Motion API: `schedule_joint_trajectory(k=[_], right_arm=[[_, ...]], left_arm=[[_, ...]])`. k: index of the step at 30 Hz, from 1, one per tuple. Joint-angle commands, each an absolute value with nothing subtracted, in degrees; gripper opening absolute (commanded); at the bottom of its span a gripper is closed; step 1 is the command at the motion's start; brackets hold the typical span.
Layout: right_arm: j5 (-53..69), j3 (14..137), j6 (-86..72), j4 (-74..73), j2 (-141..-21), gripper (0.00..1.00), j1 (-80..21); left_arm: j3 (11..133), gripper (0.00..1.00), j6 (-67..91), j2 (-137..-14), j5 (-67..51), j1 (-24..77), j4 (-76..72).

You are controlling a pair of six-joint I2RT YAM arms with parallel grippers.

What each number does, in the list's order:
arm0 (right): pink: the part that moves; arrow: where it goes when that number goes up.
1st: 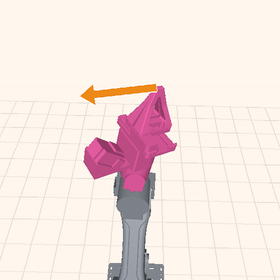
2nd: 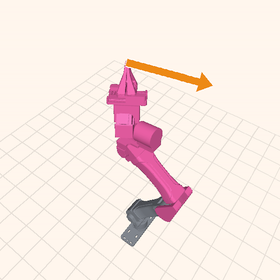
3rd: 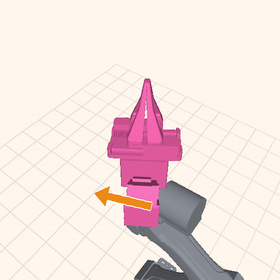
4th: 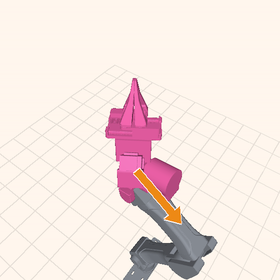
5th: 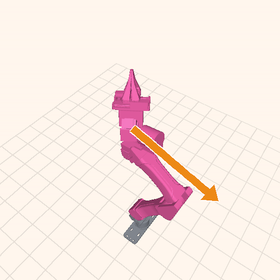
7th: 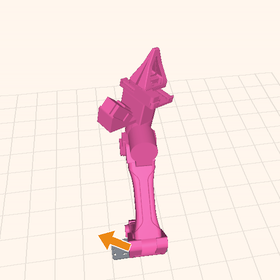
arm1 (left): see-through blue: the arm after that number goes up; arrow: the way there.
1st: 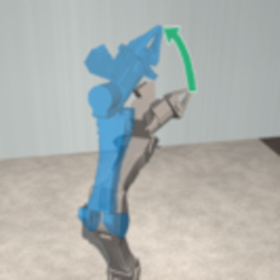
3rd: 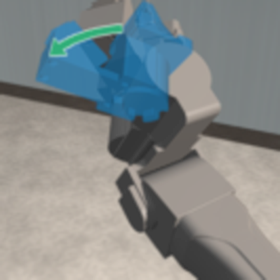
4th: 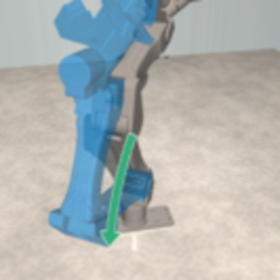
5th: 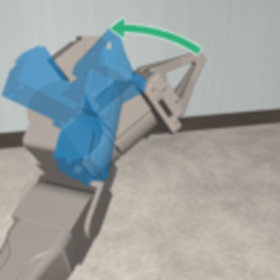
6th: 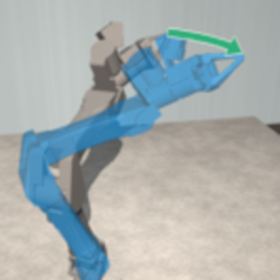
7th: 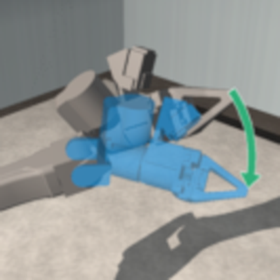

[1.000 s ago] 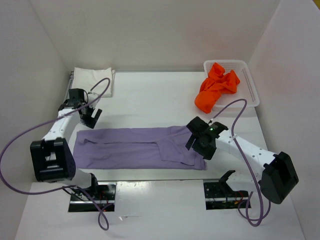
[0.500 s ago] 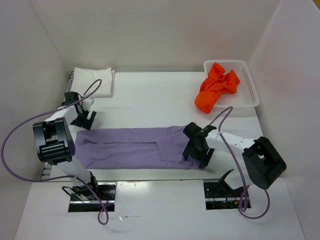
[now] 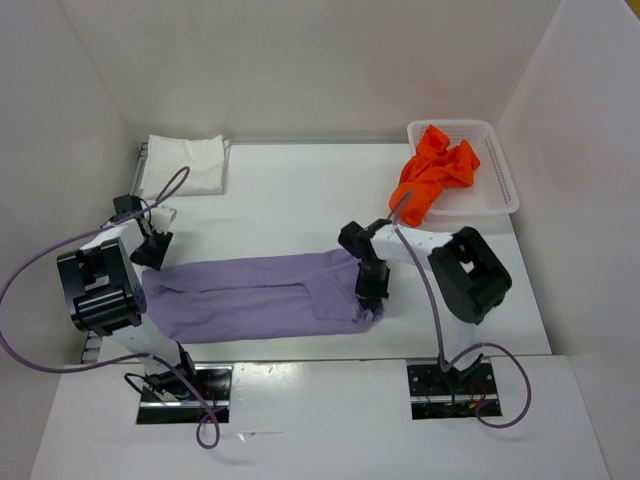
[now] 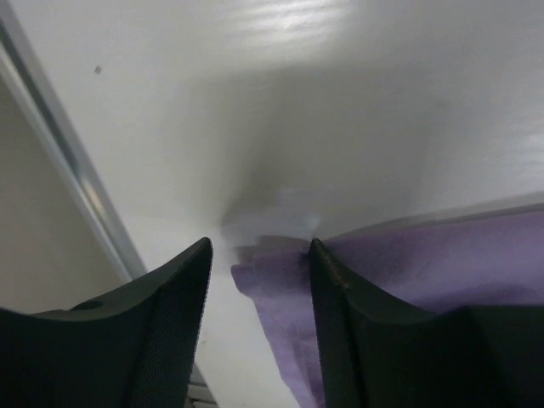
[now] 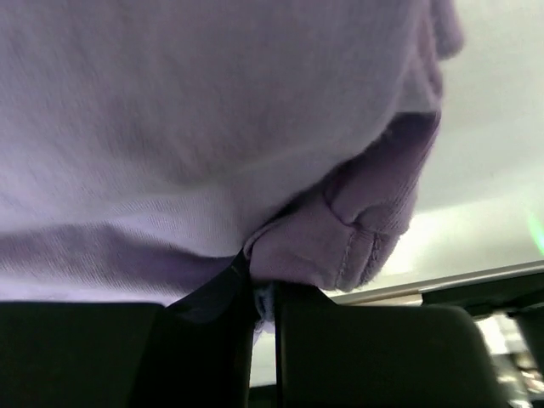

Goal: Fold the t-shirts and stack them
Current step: Rotate the tshirt 90 degrees

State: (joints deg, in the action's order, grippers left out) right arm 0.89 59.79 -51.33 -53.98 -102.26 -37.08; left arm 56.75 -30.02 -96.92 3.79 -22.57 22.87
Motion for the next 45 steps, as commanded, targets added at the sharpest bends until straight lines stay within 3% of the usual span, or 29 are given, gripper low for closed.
schedule_joint_trajectory(k=[1,3,6,12,17,21,24,27,28,32,36,45], right_arm=[[-9.4,66.9,-45.9,-40.6,-112.4,0.04,-35.3],[-11.8,74.9,-41.9,-40.6,-115.6,0.04,-34.5],[-14.5,87.1,-37.1,-42.0,-123.0,0.01,-32.8],[-21.4,112.6,-28.5,-48.1,-138.1,0.01,-32.2],[-28.4,131.7,-23.4,-53.2,-150.3,0.03,-30.4],[-24.5,159.3,-22.1,-57.7,-161.3,0.07,-26.6],[-21.7,161.7,-19.9,-51.6,-161.3,0.12,-24.4],[-18.2,163.5,-18.1,-48.3,-161.3,0.50,-22.0],[-14.4,164.0,-17.6,-48.3,-160.8,0.67,-21.4],[-14.2,165.7,-16.3,-47.7,-155.6,0.98,-20.7],[-14.8,164.2,-16.3,-51.4,-146.5,0.99,-20.9],[-25.0,147.2,-12.3,-51.6,-126.2,0.99,-25.1]], left_arm=[[55.0,0.58,-32.2,-94.5,4.0,-26.2,26.2],[54.0,0.74,-33.0,-92.0,2.9,-27.3,27.4],[54.6,0.89,-34.3,-90.0,0.5,-28.4,29.8],[57.6,0.99,-34.3,-90.0,-2.0,-28.9,33.2],[62.2,0.99,-34.3,-89.4,-5.0,-28.9,38.1],[62.8,0.99,-35.0,-88.1,-4.2,-25.2,40.3],[62.1,0.99,-36.2,-86.4,-1.9,-21.0,40.9],[59.9,0.99,-36.8,-85.8,-0.7,-17.1,41.4],[59.9,0.99,-36.8,-85.8,0.7,-16.4,41.4],[59.9,0.99,-34.6,-87.2,2.0,-15.2,40.1],[58.9,0.99,-33.3,-89.2,3.6,-15.2,38.0],[50.5,0.99,-36.8,-87.2,3.7,-15.2,37.4]])
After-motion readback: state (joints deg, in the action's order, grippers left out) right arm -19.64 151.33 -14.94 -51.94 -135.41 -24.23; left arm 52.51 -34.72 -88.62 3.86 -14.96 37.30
